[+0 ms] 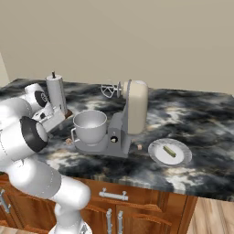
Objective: Add butter and sugar cubes to the stand mixer bowl and then turn on the stand mixer to begin making frosting.
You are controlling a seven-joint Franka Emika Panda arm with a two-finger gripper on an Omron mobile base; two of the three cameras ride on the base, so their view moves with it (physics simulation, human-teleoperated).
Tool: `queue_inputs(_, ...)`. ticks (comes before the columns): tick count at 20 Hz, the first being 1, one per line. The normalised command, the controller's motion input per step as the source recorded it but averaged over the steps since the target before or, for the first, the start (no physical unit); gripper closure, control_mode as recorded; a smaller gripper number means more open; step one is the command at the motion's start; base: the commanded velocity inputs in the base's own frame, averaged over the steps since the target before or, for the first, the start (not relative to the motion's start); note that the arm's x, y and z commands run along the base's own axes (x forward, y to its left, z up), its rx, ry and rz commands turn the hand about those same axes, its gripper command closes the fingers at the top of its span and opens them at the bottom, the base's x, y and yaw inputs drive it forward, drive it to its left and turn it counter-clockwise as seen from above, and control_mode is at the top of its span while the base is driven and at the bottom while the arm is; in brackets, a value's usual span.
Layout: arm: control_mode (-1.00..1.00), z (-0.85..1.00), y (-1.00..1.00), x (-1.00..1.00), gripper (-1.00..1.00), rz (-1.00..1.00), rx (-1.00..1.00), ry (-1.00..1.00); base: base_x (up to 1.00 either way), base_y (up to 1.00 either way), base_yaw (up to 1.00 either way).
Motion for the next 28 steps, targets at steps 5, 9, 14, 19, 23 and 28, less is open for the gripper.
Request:
queue_inputs(5,-1.0,-0.18,0.0,0.18,-1.0,-0.03,0.0,0.0,0.0,0.0,0.0)
queue_inputs(9,-1.0,-0.26,0.0,0.21,-1.0,-0.02,0.0,0.0,0.0,0.0,0.0)
queue_inputs(14,-1.0,-0.29,0.0,0.17,-1.0,-0.03,0.0,0.0,0.0,0.0,0.0)
queue_inputs(19,-1.0,-0.18,0.02,0.09,-1.0,-0.05,0.0,0.0,0.0,0.0,0.0)
queue_inputs(23,-1.0,-0.1,0.12,0.04,-1.0,-0.09,0.0,0.0,0.0,0.0,0.0)
queue_inputs(28,-1.0,-0.11,0.13,0.01,-1.0,-0.1,0.0,-0.01,0.0,0.0,0.0)
